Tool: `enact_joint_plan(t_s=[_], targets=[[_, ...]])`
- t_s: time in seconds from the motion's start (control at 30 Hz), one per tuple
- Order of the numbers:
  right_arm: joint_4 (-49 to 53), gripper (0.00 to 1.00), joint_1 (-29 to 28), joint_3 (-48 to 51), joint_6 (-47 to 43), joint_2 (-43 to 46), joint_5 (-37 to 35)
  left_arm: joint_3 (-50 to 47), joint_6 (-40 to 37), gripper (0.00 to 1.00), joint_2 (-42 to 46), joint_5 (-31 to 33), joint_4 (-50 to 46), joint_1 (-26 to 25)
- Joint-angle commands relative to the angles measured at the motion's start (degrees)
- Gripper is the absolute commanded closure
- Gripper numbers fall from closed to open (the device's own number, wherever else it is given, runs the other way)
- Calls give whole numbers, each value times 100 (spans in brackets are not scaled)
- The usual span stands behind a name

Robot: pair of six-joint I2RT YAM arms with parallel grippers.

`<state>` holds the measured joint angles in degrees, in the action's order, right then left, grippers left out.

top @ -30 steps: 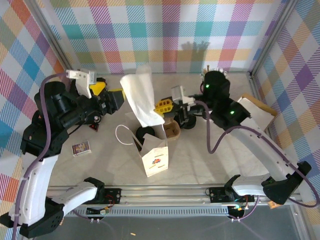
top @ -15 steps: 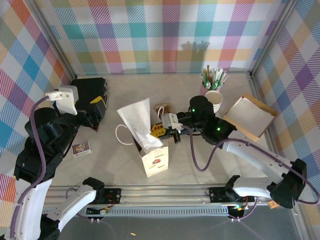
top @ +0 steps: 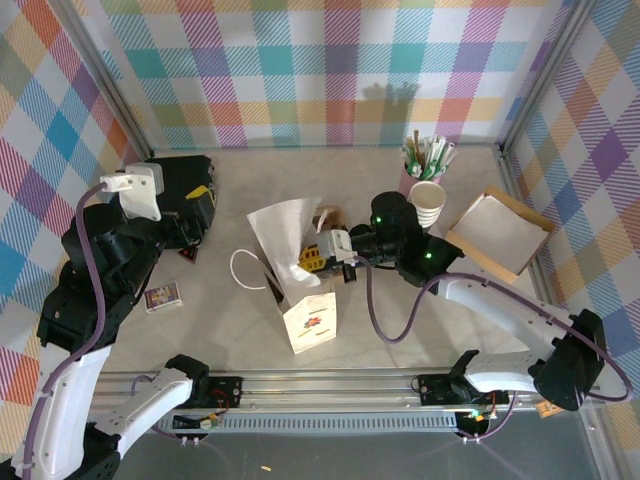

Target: Pack the takeout coffee

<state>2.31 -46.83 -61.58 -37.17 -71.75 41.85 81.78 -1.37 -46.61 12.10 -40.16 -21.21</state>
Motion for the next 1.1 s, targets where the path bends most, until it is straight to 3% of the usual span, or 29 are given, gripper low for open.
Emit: enact_joint_plan(t_s=[0.0, 0.2, 0.43, 0.73, 0.83, 0.97, 1.0, 1.07], targets=[[-89, 100, 25, -65, -285, -16, 301, -40, -26, 8, -14, -3, 272, 56], [356, 100, 24, 98, -448, 315, 355, -251, 169, 9, 9, -118, 379, 56], [1656, 100, 16, -126, -868, 470, 697, -296, 164, 9, -42, -180, 463, 56], [3179, 96, 16, -434, -1933, 416, 529, -284, 118, 9, -105, -223, 492, 56], [3307, 87, 16, -605, -1927, 290, 623, -270, 127, 9, -77, -178, 483, 58], [3073, 45, 16, -801, -1612, 194, 631, -299, 137, 9, -24, -102, 487, 56], [3032, 40, 16, -891, -1490, 139, 601, -311, 148, 9, -8, -102, 496, 56], [3106, 38, 16, -1111, -1363, -20, 636, -352, 163, 9, 20, -118, 518, 56]])
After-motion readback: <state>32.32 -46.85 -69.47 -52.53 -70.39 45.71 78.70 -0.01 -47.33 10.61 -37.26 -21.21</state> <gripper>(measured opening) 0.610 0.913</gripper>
